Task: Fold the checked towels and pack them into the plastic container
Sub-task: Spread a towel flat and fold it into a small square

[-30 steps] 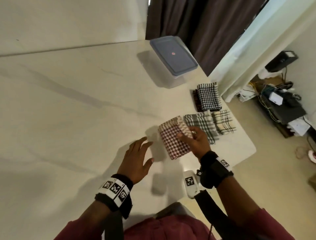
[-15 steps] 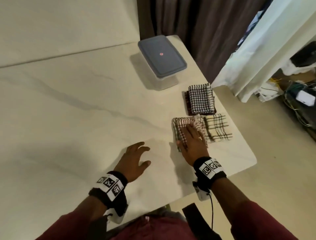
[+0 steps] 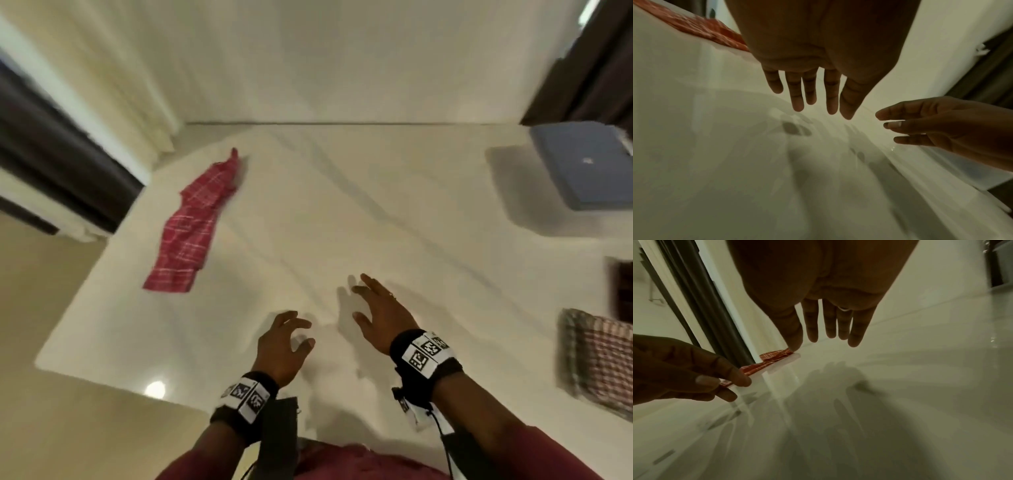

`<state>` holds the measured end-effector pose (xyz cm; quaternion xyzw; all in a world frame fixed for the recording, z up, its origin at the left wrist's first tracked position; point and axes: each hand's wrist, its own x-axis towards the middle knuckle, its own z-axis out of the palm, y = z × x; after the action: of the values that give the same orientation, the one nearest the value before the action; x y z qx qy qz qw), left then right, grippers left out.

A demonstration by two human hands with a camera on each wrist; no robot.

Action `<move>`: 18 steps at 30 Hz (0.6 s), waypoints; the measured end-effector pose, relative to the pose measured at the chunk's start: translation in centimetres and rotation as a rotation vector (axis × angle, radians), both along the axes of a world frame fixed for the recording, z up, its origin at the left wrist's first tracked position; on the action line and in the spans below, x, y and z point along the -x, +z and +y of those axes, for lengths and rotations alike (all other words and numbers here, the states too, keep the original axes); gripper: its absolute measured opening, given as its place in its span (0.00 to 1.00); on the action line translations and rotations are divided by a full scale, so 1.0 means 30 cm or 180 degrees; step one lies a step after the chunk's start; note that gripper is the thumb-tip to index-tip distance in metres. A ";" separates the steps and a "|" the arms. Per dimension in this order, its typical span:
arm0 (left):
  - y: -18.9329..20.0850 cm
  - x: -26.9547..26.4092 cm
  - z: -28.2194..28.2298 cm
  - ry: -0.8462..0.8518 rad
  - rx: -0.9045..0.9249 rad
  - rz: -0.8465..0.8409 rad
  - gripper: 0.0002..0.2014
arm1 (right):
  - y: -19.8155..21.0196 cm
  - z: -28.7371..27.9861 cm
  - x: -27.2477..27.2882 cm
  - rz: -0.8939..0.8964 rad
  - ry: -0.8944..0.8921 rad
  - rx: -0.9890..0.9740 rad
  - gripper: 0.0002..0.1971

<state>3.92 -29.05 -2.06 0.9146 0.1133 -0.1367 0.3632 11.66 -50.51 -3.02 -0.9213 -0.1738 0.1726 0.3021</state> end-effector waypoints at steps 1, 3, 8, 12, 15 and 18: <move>-0.003 -0.005 0.079 0.0087 -0.0052 -0.0069 0.15 | 0.006 0.090 -0.020 0.0053 0.0132 0.0003 0.28; -0.023 -0.009 0.251 0.0231 -0.0144 -0.0133 0.12 | 0.011 0.271 -0.046 0.0152 0.0332 0.0044 0.29; -0.055 -0.035 0.573 0.0656 -0.0332 -0.0391 0.11 | 0.002 0.603 -0.087 0.0273 0.0826 0.0303 0.31; -0.069 -0.086 0.776 0.0734 -0.0628 -0.0380 0.13 | -0.005 0.799 -0.106 0.0552 0.1215 0.1136 0.35; -0.064 -0.166 0.849 0.0724 -0.0792 -0.0390 0.16 | -0.019 0.842 -0.115 0.0682 0.1220 0.1611 0.36; -0.044 -0.288 0.916 0.1067 -0.0600 -0.0425 0.17 | -0.003 0.846 -0.145 0.0734 0.1069 0.1735 0.34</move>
<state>12.57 -1.56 -3.38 0.9200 0.2519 -0.0021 0.3004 16.00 -25.13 -3.12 -0.9010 -0.2352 0.3632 0.0298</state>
